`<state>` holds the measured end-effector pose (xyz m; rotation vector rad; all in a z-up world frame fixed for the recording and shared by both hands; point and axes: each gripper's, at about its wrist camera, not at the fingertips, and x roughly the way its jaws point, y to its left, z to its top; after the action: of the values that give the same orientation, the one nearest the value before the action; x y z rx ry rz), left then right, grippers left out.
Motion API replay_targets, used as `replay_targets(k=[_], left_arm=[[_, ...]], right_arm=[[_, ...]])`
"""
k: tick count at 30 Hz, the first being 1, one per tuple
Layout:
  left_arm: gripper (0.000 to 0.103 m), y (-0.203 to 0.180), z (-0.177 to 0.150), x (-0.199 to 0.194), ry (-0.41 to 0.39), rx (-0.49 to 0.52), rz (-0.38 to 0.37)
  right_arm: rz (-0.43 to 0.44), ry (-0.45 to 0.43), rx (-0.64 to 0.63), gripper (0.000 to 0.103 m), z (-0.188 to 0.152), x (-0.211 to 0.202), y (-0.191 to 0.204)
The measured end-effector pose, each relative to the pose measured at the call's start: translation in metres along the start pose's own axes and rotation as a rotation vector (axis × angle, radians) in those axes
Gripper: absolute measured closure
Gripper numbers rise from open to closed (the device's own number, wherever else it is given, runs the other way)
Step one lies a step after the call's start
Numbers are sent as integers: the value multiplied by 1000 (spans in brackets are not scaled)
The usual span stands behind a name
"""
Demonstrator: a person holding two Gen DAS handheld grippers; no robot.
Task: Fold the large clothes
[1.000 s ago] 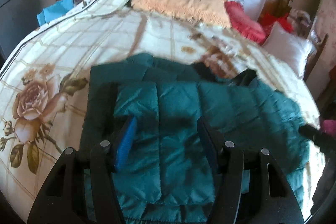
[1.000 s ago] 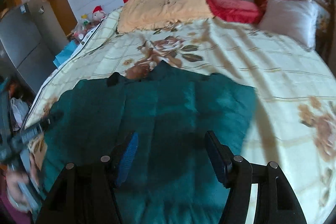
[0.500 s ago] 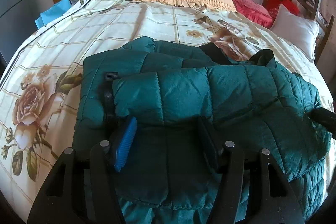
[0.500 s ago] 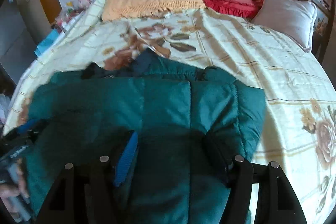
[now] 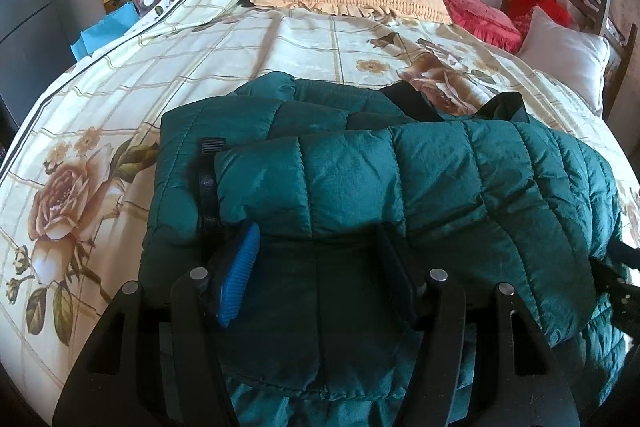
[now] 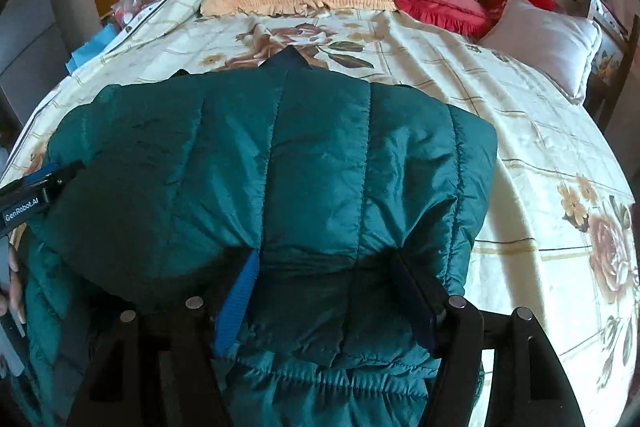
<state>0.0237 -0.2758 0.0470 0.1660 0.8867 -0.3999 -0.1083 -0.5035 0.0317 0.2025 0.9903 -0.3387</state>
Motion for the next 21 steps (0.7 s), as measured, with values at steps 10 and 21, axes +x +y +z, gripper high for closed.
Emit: replay_targets(k=[10,21], left_arm=[[42,17,-13,-42,-14,-28,-44],[42,59,-75,-109,-4,-17,-16]], right_arm=[[118,-28,64,30,-18,-63,-6],[170,26,43,19,-90,-104,-5]])
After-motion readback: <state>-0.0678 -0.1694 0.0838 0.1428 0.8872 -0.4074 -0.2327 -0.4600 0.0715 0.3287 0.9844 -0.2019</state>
